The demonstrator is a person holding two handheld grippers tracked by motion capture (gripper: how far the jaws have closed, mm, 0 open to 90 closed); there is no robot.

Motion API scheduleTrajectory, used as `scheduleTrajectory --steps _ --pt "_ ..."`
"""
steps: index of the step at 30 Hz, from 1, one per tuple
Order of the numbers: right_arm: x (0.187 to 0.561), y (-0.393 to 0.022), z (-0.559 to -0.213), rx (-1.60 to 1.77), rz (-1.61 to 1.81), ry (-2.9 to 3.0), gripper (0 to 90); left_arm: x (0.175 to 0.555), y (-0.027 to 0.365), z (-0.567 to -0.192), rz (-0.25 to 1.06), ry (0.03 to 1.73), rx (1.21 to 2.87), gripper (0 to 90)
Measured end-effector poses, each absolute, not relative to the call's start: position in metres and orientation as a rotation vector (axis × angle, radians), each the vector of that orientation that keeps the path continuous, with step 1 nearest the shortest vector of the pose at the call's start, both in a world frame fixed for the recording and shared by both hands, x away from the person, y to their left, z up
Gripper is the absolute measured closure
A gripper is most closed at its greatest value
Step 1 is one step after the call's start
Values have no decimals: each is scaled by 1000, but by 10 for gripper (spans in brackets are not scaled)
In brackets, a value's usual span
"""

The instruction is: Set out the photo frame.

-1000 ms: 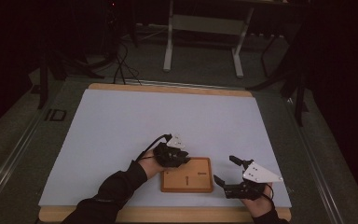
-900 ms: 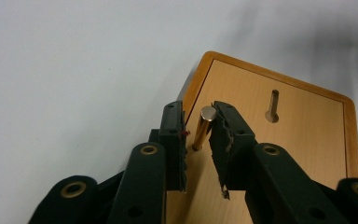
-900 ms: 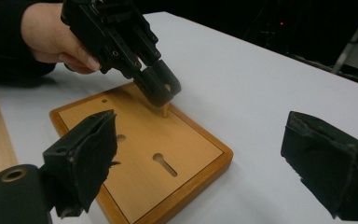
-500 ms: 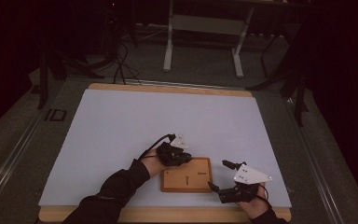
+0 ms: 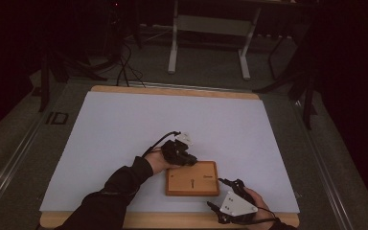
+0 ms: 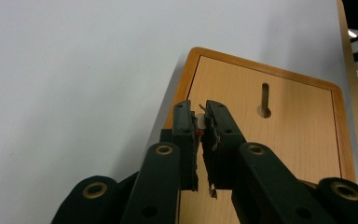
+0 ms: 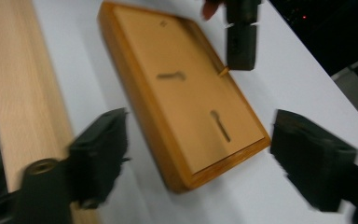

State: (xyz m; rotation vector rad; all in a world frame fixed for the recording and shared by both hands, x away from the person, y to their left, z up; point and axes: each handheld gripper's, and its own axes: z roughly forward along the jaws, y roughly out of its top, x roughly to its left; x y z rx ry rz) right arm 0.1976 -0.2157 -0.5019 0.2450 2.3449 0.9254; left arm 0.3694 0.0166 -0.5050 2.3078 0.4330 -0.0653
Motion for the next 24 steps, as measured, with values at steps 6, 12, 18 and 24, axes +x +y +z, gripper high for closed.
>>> scheduleTrajectory --steps 6,12,18,24 --pt "185 -208 -518 117 671 2292 294 374 17 -505 -104 444 2304 838" --pt "184 -205 -533 -29 513 2201 374 377 17 -505 -127 439 2308 837" --pt "187 -206 -544 -123 440 2127 504 378 17 -505 -134 442 2308 837" --pt "186 -204 -552 -244 353 2056 621 380 17 -505 -147 447 2315 837"
